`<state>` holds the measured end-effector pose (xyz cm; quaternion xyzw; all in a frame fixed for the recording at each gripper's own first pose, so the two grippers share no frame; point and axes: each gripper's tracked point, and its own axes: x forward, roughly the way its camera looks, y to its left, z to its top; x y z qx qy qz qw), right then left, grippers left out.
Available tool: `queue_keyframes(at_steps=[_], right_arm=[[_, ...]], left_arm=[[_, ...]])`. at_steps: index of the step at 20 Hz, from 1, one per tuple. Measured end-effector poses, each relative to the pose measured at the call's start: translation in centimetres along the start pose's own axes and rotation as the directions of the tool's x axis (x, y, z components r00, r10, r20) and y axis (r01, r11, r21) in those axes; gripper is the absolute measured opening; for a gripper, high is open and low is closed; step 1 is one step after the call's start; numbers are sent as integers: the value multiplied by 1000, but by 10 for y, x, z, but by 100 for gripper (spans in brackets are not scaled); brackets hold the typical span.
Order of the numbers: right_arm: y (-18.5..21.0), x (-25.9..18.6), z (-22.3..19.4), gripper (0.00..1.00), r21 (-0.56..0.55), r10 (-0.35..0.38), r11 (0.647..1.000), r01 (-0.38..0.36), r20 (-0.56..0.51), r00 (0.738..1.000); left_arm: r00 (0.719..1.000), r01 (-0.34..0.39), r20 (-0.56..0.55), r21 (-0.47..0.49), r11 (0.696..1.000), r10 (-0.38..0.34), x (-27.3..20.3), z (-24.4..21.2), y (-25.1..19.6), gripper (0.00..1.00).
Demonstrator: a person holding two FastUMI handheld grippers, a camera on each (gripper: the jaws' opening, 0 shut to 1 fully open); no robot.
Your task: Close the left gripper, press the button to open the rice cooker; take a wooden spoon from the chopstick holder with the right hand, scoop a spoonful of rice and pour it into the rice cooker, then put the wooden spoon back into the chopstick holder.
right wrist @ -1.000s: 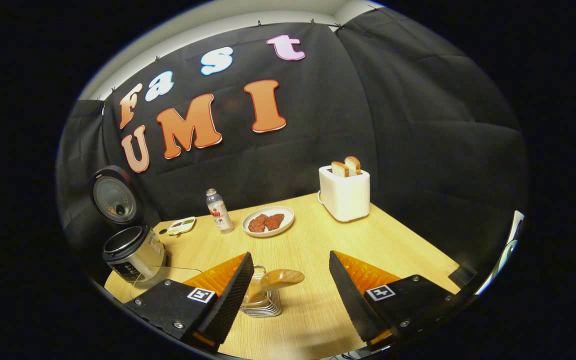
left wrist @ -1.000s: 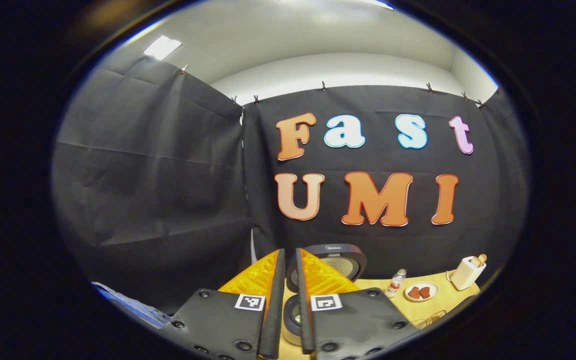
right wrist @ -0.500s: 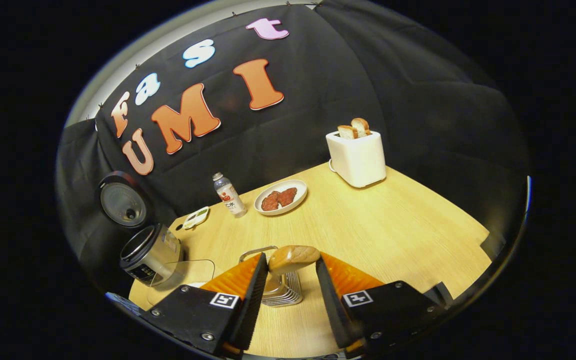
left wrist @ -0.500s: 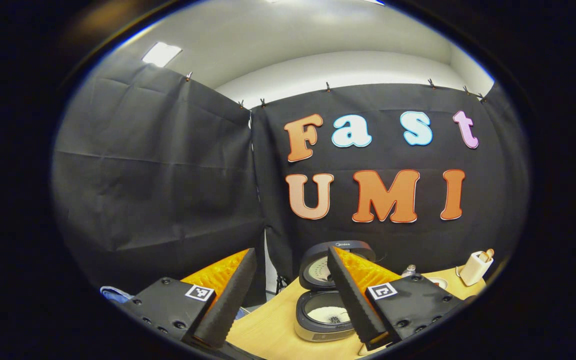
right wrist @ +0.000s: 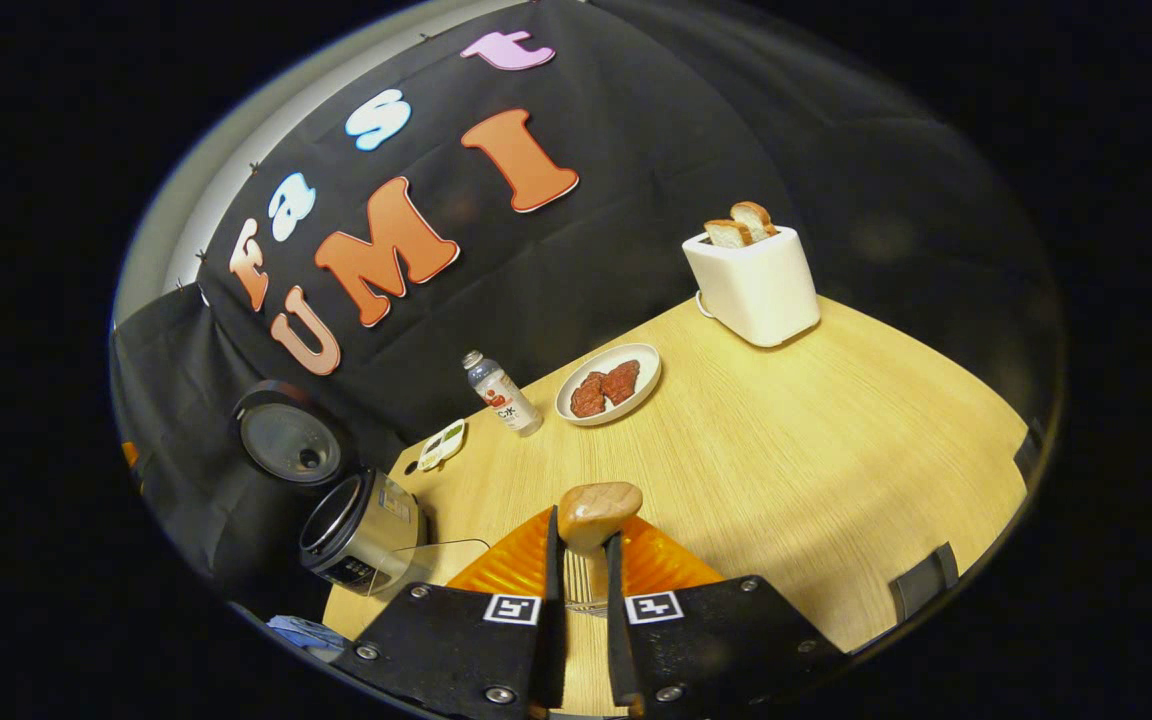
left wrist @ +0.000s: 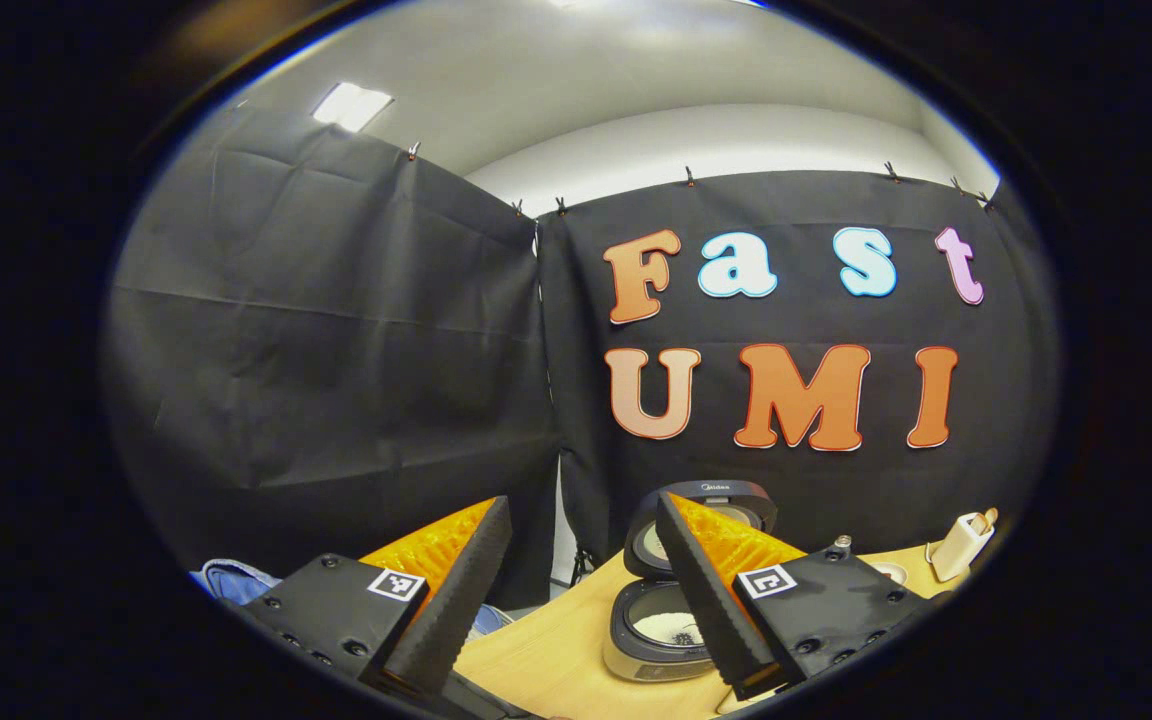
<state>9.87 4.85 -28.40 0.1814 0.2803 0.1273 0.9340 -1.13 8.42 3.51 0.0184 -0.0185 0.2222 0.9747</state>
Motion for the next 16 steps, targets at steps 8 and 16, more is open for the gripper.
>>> queue_keyframes(at_steps=[8,16], right_arm=[[35,-20,34,11,-174,-26,984,39,77,997],[102,-63,65,11,-257,-28,964,70,163,986]], left_arm=[[997,69,34,35,997,-70,16,12,0,94],[986,165,5,28,986,-165,65,-9,0,98]])
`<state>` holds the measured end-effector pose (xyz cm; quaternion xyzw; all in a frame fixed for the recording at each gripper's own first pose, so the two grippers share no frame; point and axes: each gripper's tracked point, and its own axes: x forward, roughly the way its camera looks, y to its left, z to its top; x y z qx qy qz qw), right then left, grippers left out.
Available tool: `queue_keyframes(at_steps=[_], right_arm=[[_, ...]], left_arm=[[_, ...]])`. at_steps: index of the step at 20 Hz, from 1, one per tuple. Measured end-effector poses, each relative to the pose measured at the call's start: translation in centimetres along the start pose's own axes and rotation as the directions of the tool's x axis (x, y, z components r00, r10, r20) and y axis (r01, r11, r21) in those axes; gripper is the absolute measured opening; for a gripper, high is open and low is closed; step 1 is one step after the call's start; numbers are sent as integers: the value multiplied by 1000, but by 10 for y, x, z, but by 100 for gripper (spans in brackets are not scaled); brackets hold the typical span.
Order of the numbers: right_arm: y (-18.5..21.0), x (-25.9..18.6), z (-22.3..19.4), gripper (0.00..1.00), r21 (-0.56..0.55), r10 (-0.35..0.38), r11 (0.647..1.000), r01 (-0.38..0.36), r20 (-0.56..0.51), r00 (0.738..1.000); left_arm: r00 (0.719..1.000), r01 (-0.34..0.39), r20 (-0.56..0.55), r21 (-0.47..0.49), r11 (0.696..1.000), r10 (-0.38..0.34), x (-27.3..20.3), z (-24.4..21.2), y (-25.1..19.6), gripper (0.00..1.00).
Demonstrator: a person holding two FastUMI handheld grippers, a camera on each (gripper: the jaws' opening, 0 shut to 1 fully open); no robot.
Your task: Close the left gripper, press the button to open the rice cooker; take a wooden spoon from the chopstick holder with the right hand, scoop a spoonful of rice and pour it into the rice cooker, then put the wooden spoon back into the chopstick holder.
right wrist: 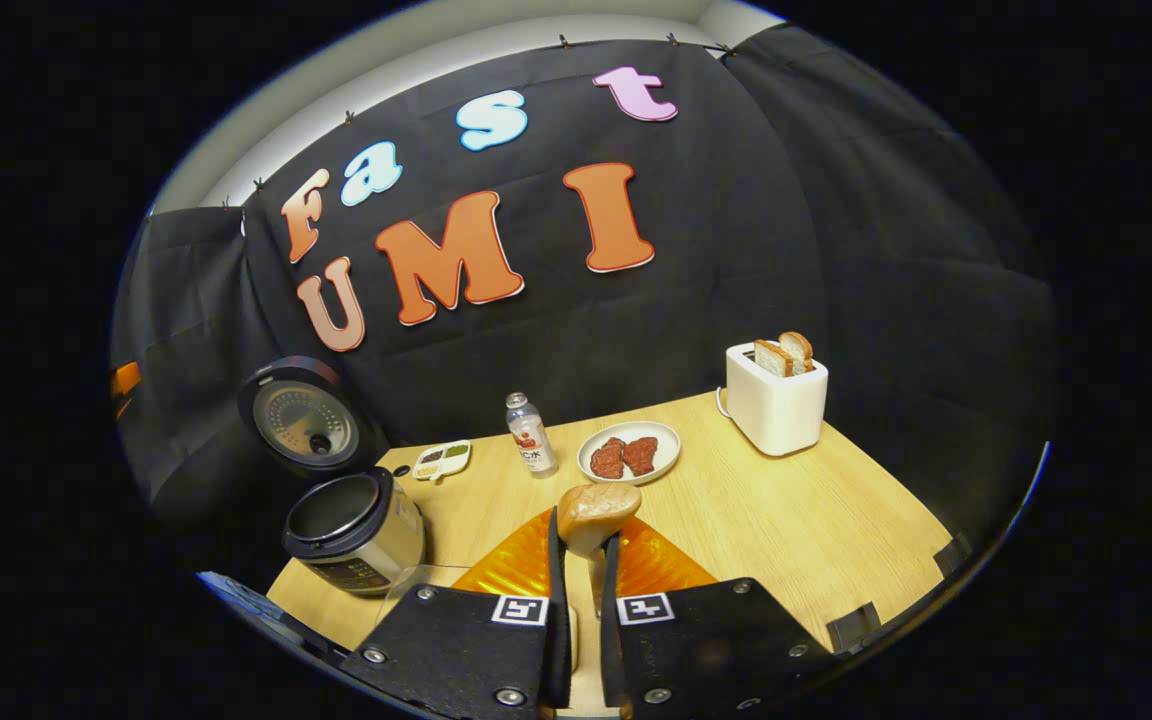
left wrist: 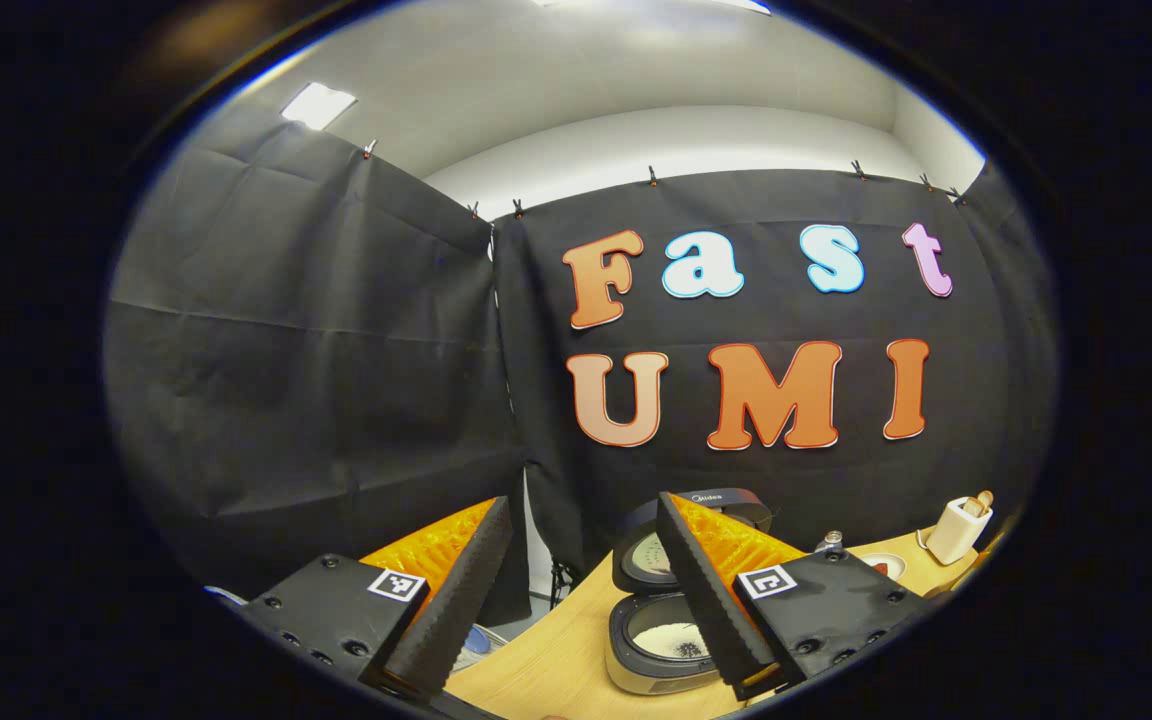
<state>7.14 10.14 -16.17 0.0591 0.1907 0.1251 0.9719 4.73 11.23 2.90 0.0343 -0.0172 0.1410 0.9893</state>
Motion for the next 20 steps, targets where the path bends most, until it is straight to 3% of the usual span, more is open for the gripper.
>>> queue_keyframes(at_steps=[1,3,4,8,12,20], right_arm=[[12,-5,4,11,-6,8,1000,-8,15,1000],[37,-14,10,11,-7,29,1000,-29,42,999],[50,-17,9,11,-9,46,999,-46,48,998],[93,-13,-24,11,-77,102,992,-101,0,995],[103,0,-66,11,-153,51,986,-60,-58,997],[98,14,-110,11,-291,-77,956,39,-119,990]], left_arm=[[1000,12,-9,-7,1000,-12,5,-4,2,94],[999,37,-16,-12,999,-37,17,-6,5,98],[999,46,-13,-11,999,-46,22,-4,8,94],[995,99,-9,-8,995,-99,42,-7,16,94],[991,136,-8,13,991,-136,56,-10,30,100],[984,176,-18,17,984,-176,76,-24,51,100]])
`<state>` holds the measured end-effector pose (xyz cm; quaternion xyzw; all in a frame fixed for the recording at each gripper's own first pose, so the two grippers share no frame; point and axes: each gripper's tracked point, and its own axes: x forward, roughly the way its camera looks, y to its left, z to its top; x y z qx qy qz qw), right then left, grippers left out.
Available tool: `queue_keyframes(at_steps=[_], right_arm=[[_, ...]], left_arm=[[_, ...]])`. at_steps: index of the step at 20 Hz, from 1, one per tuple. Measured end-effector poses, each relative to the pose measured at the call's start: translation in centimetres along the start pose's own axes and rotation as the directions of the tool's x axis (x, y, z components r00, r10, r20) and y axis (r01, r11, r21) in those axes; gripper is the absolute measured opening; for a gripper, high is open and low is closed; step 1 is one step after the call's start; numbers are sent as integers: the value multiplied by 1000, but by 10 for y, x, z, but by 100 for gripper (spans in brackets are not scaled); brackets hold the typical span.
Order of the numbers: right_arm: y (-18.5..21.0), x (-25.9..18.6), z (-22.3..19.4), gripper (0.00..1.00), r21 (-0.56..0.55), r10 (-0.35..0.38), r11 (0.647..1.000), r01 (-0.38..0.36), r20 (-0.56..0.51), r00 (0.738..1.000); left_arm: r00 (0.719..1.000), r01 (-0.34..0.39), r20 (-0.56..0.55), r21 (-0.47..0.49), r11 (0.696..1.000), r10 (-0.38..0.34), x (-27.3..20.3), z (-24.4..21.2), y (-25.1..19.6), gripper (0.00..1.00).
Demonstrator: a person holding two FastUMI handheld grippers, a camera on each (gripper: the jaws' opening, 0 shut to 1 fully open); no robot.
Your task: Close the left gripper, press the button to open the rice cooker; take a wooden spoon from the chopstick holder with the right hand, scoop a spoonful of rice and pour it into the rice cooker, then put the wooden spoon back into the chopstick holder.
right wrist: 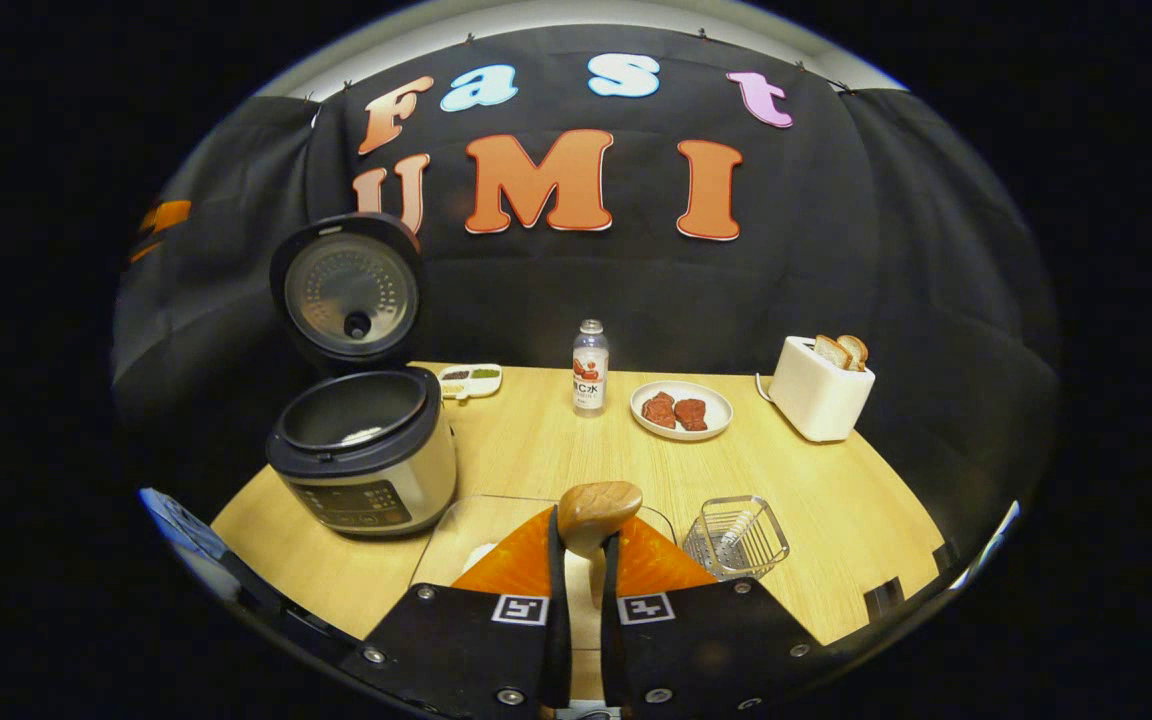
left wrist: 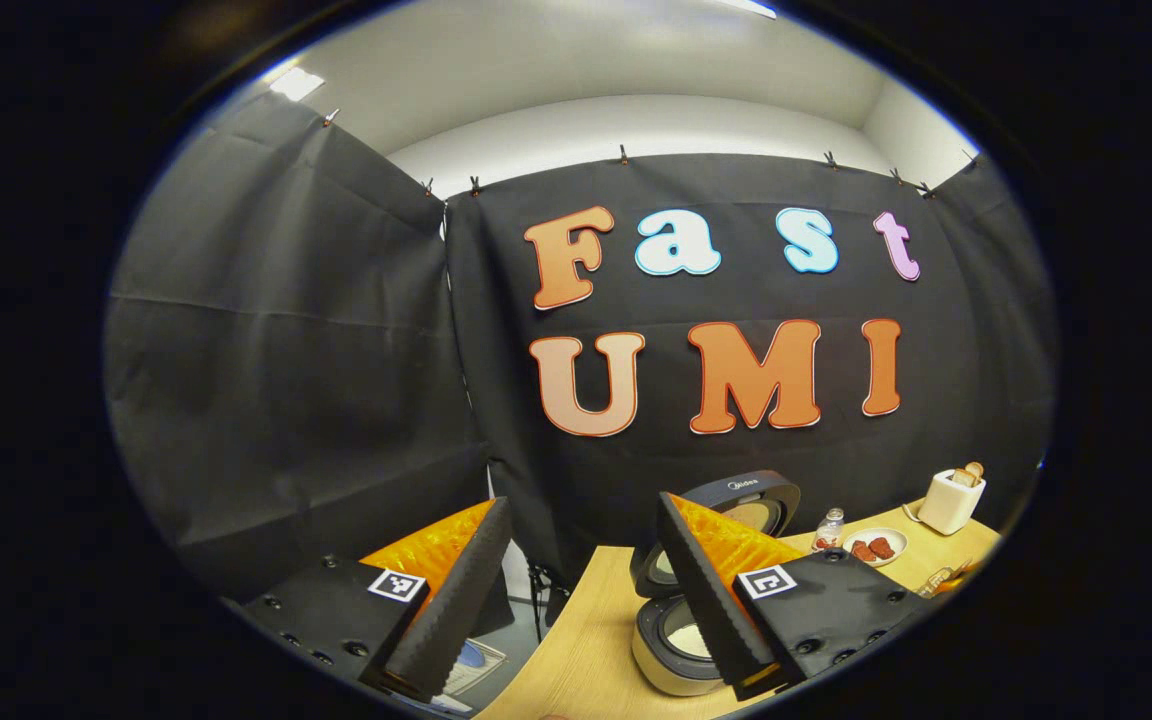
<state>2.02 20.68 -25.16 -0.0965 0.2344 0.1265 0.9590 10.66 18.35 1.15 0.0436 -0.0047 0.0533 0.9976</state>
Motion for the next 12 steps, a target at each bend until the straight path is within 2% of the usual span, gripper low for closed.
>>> queue_keyframes(at_steps=[2,5,12], right_arm=[[6,4,-14,11,-27,-4,1000,3,-44,999],[17,6,-18,11,-49,7,999,-10,-53,999],[47,13,-33,11,76,74,995,-68,-79,994]], left_arm=[[1000,2,-7,1,1000,-2,2,-3,5,100],[1000,-5,-10,2,1000,5,4,-7,13,100],[1000,-21,-4,6,1000,21,7,-9,29,100]])
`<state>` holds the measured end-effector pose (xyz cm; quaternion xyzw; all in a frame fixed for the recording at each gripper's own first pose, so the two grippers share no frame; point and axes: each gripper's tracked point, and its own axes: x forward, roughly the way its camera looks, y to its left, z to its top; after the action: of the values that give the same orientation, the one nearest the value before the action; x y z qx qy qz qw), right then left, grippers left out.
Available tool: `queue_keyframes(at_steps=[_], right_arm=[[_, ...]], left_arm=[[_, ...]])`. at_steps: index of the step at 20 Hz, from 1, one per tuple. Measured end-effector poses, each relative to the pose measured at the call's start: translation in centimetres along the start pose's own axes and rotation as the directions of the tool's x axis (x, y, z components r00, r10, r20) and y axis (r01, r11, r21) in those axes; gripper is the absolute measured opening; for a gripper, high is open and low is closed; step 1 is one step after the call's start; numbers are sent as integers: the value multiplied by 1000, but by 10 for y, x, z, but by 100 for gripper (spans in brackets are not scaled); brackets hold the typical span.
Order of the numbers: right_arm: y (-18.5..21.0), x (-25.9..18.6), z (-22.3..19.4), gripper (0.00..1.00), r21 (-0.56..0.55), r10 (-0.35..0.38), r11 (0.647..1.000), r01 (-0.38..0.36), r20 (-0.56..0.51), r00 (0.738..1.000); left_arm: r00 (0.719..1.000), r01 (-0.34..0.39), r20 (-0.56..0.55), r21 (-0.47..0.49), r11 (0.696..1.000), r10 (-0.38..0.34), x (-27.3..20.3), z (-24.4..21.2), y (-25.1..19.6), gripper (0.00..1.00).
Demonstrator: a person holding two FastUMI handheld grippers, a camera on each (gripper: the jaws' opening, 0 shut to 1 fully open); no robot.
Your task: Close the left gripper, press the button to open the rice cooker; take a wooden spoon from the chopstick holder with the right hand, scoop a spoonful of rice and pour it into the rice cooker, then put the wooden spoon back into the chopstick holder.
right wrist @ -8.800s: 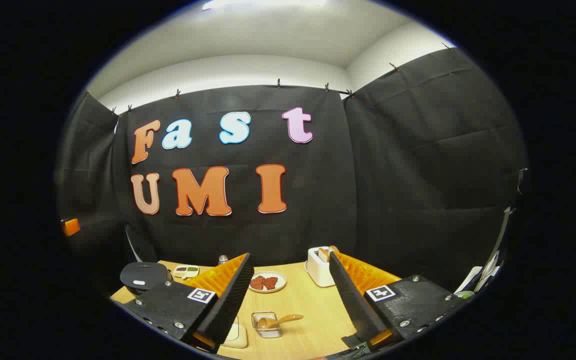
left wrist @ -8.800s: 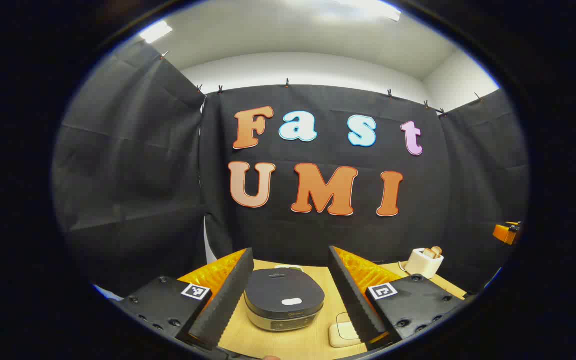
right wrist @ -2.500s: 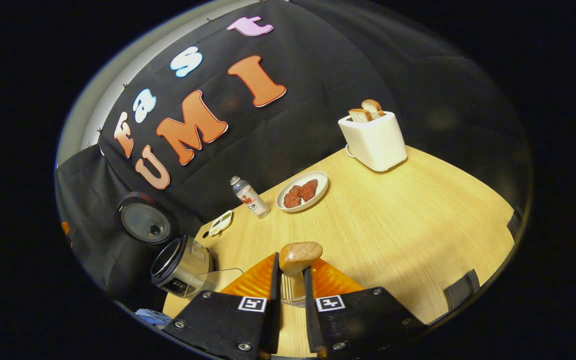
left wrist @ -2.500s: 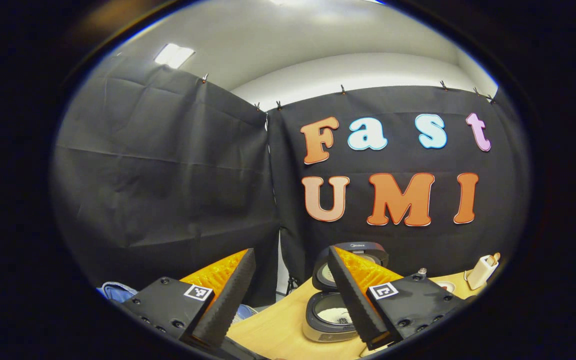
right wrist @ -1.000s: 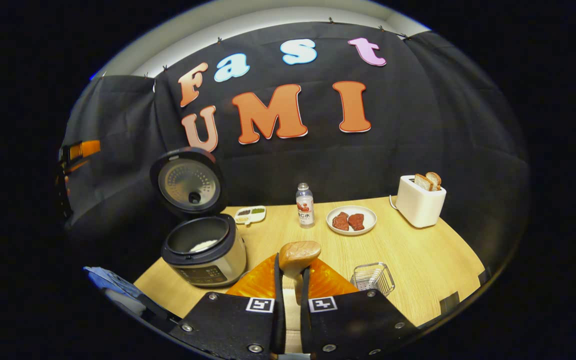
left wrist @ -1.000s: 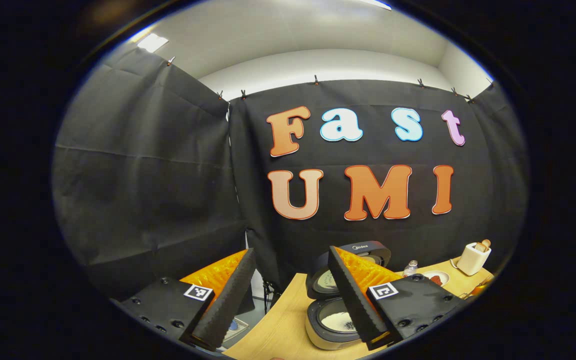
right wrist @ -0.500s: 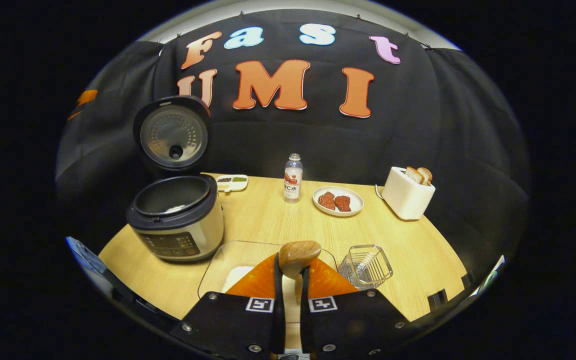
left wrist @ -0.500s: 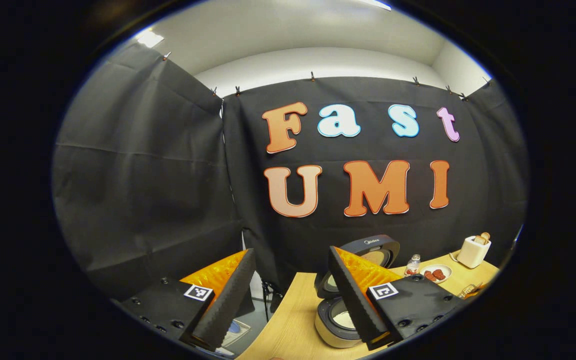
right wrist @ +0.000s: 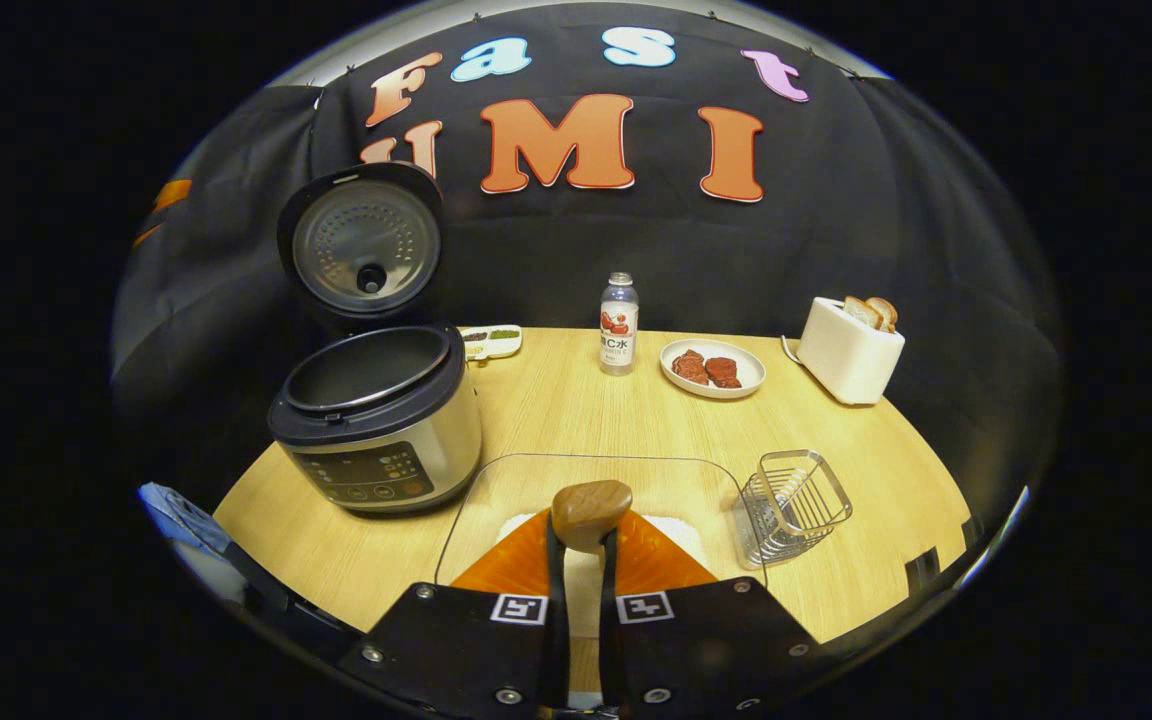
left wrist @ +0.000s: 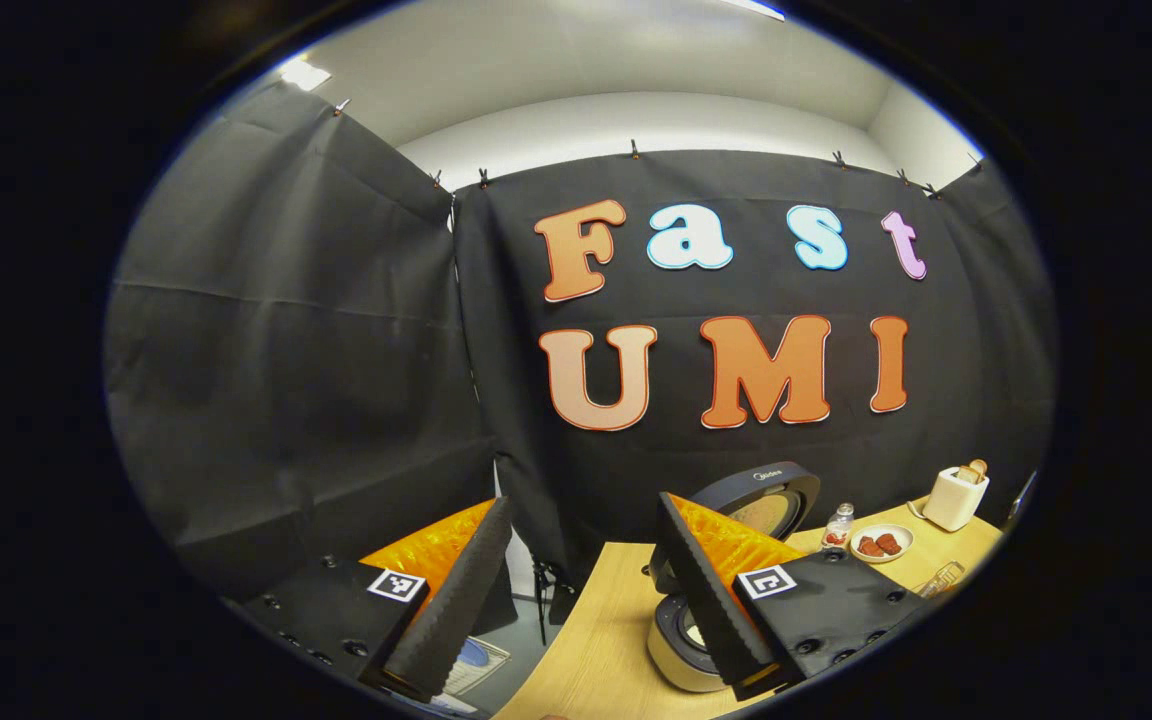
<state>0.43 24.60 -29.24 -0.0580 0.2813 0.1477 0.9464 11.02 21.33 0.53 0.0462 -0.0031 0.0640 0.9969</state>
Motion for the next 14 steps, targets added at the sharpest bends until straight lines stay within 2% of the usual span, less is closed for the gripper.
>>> queue_keyframes(at_steps=[2,4,9,11,14], right_arm=[[-1,-3,1,11,47,4,999,-4,-6,1000],[-2,-2,3,11,143,23,989,-22,-8,1000],[1,-1,2,11,365,90,927,-90,18,996],[-6,-1,1,11,468,94,879,-89,12,995],[-13,2,0,11,619,112,779,-99,19,994]], left_arm=[[1000,3,0,-11,1000,-3,1,0,0,100],[1000,9,-4,-16,1000,-9,2,-2,-1,100],[1000,24,-10,-17,1000,-24,4,-7,-8,100],[999,30,-13,-23,999,-30,4,-8,-11,100],[1000,26,-3,-25,999,-26,3,-3,-11,100]])
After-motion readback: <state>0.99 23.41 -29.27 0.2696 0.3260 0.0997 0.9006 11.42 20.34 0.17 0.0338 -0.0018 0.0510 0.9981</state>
